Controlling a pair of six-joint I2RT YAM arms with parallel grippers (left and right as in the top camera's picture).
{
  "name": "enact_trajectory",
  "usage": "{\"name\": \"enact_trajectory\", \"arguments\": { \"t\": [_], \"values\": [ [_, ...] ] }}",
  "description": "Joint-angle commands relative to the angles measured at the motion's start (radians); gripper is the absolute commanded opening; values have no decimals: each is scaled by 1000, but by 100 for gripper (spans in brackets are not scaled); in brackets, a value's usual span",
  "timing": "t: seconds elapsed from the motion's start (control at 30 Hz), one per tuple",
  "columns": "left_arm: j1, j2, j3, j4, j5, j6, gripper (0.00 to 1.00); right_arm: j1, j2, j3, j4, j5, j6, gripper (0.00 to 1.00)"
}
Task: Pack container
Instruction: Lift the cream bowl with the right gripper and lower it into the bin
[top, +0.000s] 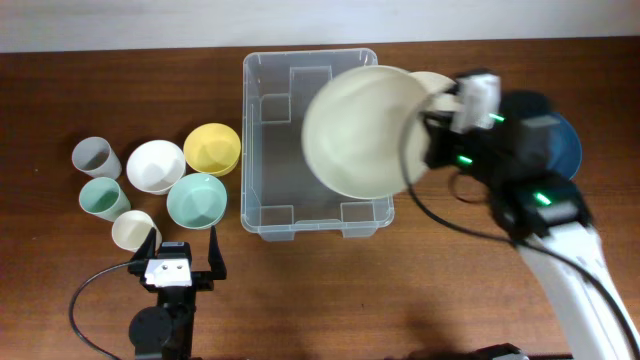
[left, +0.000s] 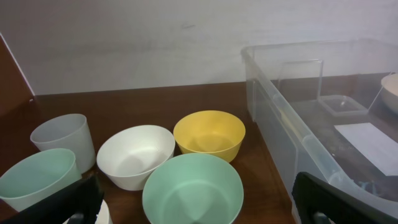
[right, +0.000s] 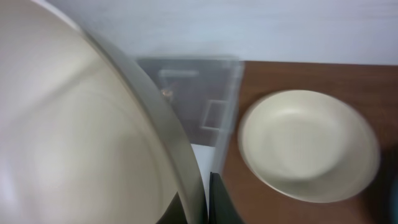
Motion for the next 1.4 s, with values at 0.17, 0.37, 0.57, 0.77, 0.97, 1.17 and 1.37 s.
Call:
{"name": "enact_trajectory", "arguments": {
  "t": [0.17,0.37,0.57,0.77,0.97,1.17,1.37],
  "values": [
    [-3,-8,-8,2,8,16,100,257,452,464,-123,359,-10,4],
    [-3,-8,-8,2,8,16,100,250,675,658,-195,444,-23,4],
    [-3,-8,-8,2,8,16,100,211,781,658,-186,374,-43,4],
    [-3,-8,-8,2,8,16,99,207,868,658,-139,374,-55,4],
    [-3,-8,-8,2,8,16,100,207,923,658,-101,391,-77,4],
    [-3,-8,-8,2,8,16,100,208,924,658,-70,399,-100,45],
    [-3,-8,-8,2,8,16,100,229,890,673,-51,393,-137,70]
  ]
}}
